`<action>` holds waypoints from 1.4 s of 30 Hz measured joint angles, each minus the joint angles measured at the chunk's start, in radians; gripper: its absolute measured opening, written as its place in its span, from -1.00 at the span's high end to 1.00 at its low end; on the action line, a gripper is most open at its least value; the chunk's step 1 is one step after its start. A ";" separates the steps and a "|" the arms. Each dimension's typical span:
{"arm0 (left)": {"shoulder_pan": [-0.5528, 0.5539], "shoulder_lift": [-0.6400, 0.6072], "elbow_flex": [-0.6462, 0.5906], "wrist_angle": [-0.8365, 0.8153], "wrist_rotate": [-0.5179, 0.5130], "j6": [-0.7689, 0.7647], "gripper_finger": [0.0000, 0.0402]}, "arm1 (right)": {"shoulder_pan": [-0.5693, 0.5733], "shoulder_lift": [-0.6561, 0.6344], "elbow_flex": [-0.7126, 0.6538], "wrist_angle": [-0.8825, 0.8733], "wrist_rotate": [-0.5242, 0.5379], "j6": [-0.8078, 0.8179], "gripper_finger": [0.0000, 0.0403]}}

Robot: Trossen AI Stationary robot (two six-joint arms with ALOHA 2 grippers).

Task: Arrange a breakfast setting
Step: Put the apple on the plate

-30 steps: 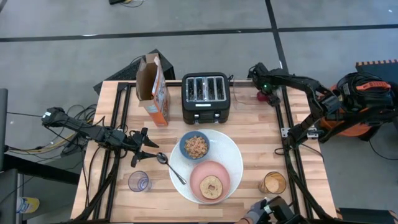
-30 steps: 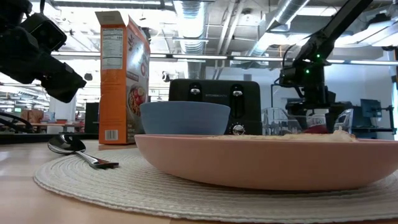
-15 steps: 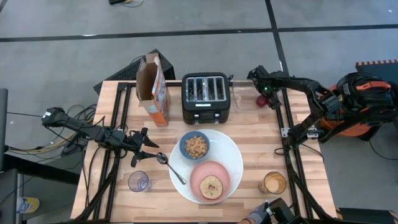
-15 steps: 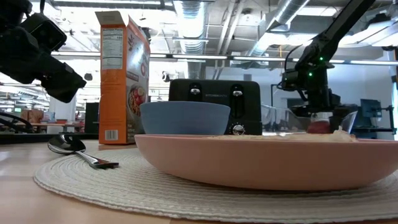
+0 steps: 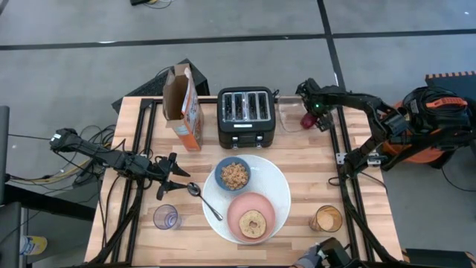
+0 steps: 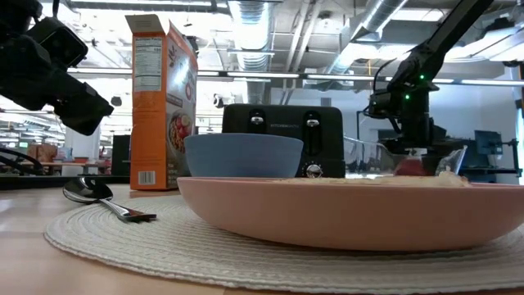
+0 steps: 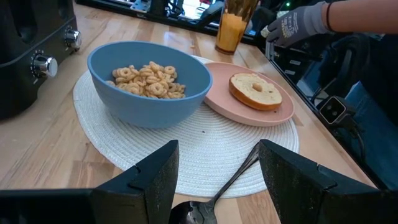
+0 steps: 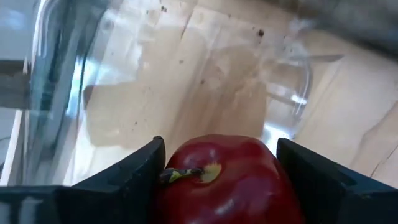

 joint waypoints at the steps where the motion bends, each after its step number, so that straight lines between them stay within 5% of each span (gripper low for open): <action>1: 0.000 0.000 0.000 0.000 0.000 0.000 -0.04 | 0.000 0.000 0.000 0.004 -0.008 -0.002 -0.49; 19: 0.000 0.000 0.000 0.000 0.000 0.000 -0.04 | -0.010 -0.028 0.000 0.093 -0.061 -0.048 -0.48; 33: 0.000 0.000 0.000 0.000 0.000 0.000 -0.04 | -0.002 -0.290 0.002 0.096 -0.054 -0.268 -0.48; 42: 0.000 0.000 0.000 0.000 0.000 0.000 -0.04 | 0.141 -0.480 0.002 0.115 -0.077 -0.312 -0.48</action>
